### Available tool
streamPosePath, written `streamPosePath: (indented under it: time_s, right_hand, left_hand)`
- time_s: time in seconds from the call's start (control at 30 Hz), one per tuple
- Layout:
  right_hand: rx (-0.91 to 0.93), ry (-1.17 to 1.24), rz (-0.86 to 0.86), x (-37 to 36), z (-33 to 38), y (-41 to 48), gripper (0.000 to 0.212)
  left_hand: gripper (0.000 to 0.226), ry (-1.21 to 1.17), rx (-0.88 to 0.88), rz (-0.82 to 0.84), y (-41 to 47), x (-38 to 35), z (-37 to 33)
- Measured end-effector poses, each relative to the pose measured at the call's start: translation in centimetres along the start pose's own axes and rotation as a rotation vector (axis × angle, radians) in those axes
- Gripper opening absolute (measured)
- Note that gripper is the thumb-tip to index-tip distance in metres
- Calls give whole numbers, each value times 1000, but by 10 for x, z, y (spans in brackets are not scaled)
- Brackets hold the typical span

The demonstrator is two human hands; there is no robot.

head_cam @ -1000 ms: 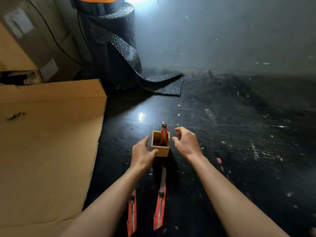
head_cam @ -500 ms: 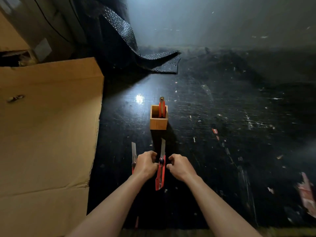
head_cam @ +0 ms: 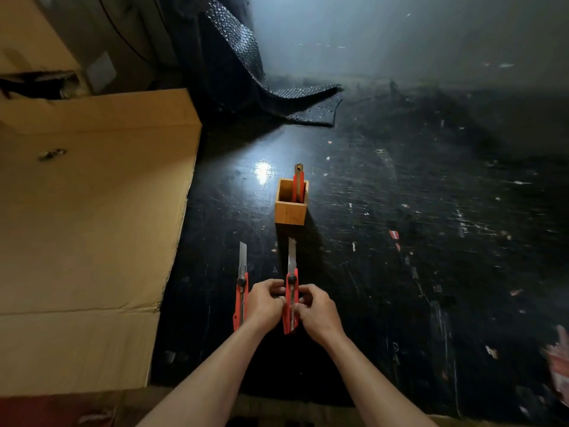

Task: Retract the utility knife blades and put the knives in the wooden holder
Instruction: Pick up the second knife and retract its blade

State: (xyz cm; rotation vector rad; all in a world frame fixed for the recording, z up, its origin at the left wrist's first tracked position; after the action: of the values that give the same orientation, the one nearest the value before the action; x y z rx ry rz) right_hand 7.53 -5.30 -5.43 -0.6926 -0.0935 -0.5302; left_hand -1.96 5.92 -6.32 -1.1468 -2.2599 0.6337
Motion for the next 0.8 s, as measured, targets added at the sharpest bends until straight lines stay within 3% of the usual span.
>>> streamPosePath:
  time_s: [0.3,0.8]
  right_hand:
    - [269,55,-91,28,74,-23,28]
    - [687,153,-188,88,271,-72,29]
  left_hand:
    - [36,-256,-210,82,-23,30,-61]
    - [46,-322,-544,178,-72,108,-259]
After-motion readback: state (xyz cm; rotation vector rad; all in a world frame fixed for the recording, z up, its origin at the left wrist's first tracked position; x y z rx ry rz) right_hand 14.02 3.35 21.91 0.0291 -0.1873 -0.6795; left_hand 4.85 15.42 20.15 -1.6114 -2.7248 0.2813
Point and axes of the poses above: each hand's wrist, its own y-axis towards the middle knuckle, its own x-axis out of the back of the hand, z = x × y, the point moved 9 cm from there along y, towards the middle knuckle, and after that the axes turned 5 degrees about z, right-handed, at the moved point
